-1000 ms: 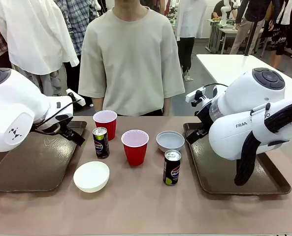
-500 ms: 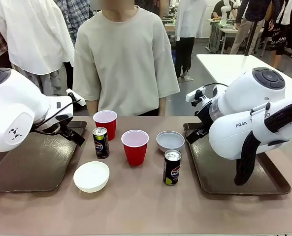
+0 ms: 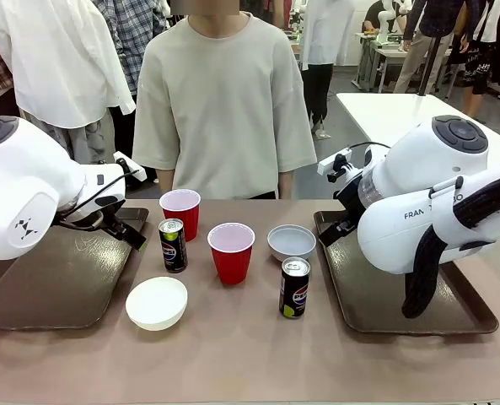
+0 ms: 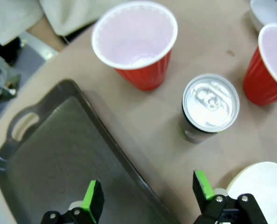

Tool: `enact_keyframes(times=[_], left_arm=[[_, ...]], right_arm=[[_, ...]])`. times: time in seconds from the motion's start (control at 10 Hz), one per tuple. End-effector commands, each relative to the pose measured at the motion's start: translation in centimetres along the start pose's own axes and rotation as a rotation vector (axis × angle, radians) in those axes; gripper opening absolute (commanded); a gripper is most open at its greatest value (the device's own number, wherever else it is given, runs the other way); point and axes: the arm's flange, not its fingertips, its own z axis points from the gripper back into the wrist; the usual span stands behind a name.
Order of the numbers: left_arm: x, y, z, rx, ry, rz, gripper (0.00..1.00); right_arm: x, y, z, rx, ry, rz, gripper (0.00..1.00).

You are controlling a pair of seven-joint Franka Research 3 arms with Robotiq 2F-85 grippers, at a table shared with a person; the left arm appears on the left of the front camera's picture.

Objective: Prepare tableware on both trays.
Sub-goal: Pick up a Picnic Bowl from the table and place it on a Handle tray.

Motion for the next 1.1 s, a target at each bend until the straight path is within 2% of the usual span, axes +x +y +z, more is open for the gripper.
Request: enact_keyframes(times=[0.0,0.1,0.2,0.4,0.5,0.6,0.7,0.8,0.9,1.0], left_arm=[[-2.8,-0.4,7.7,-0.023,-0.034,0.021,1.0],[-3.9,0.0,10.6,-0.027,0.002,0.008,1.0],[-5.5,0.0,12.9,-0.082,0.068,0.001,1.0],[-8.2,0.2,15.2,-0.192,0.247,-0.039,1.0],[-9.2,-0.3,16.1,-0.208,0.278,-0.049,1.0],[-9.2,-0.5,16.4,-0.118,0.169,-0.066,1.0],[-3.6,0.9,15.6,-0.182,0.229,-0.029,1.0],[-3.6,0.9,15.6,-0.182,0.229,-0.029,1.0],[-4.4,0.9,17.7,-0.18,0.237,-0.041,1.0],[-3.2,1.3,15.4,-0.349,0.182,-0.028,1.0]], right_arm=[[-1.2,1.9,6.7,-0.082,0.007,-0.022,1.0],[-1.9,2.7,9.7,-0.105,0.022,-0.032,1.0],[-3.6,3.1,12.4,-0.101,0.042,-0.054,1.0],[-8.5,4.9,15.4,-0.126,0.169,-0.095,1.0],[-10.7,6.0,15.2,-0.129,0.233,-0.11,1.0],[-10.7,5.8,14.3,-0.282,0.21,-0.136,1.0],[-0.7,2.6,16.2,-0.128,0.174,-0.089,1.0],[-1.4,3.4,17.4,-0.176,0.211,-0.11,1.0],[-0.1,1.8,14.2,0.074,0.148,-0.013,1.0],[0.1,-0.3,12.4,0.223,0.087,-0.064,1.0]])
